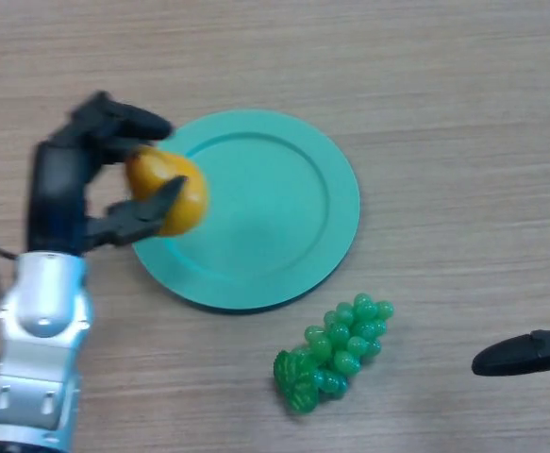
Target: Pick up the yellow pear and place it on the plate
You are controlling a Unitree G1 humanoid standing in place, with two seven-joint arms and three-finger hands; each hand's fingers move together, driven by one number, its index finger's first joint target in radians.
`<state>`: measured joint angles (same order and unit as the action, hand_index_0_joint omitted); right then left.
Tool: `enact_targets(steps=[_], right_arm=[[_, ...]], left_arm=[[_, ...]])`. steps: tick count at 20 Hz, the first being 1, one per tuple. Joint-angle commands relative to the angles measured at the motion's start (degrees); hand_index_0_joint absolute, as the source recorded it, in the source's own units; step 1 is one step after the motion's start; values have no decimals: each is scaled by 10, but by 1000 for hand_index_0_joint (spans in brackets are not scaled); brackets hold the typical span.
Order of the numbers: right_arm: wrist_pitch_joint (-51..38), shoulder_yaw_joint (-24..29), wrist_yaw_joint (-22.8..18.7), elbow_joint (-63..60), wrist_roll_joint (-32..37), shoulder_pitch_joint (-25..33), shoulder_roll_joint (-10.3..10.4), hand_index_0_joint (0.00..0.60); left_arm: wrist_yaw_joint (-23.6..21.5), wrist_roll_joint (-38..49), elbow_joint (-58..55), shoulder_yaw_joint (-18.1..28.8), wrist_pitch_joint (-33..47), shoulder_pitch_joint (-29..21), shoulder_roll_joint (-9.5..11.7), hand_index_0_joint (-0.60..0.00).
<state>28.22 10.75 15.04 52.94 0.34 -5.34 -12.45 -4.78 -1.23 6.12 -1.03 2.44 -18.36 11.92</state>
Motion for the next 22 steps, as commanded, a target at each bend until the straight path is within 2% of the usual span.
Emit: enact_targets(steps=[1,4,7,9,11,13,14,15,16,17,18,19,22], right_arm=[[-58,46,-10,43,27,7,-8,0],[-75,60,-7,42,12,2,-11,0],[-90,82,5,46,6,-12,-3,0],[-95,93,9,48,1,-9,-4,0],[-91,101,11,53,0,-9,-2,0],[-89,99,11,53,-11,-8,-3,0],[-89,99,11,53,-11,-7,-3,0],[-90,98,11,53,-12,-7,-3,0],[-91,97,11,52,-15,-7,-3,0],[-96,93,11,49,-21,-8,-1,0],[-97,88,11,48,-28,-8,-1,0],[-97,87,11,47,-28,-4,-3,0],[-103,68,2,31,-38,2,-2,0]], left_arm=[[2,21,1,25,45,-44,8,-600],[-3,7,62,16,81,-66,0,-600],[6,-8,130,-3,109,-86,-9,-600],[19,-17,152,-12,89,-97,-10,-600],[10,-13,187,-18,119,-112,-10,-600],[-11,-68,234,-18,138,-134,-10,-600],[-12,-71,236,-17,138,-134,-10,-501],[-14,-75,238,-15,138,-136,-10,-350],[-13,-73,236,-13,133,-135,-10,-251],[-5,-55,219,-7,120,-129,-10,-99],[5,-38,195,0,107,-122,-10,-18],[17,-24,162,9,94,-112,-9,0],[70,14,29,13,46,-71,-1,0]])
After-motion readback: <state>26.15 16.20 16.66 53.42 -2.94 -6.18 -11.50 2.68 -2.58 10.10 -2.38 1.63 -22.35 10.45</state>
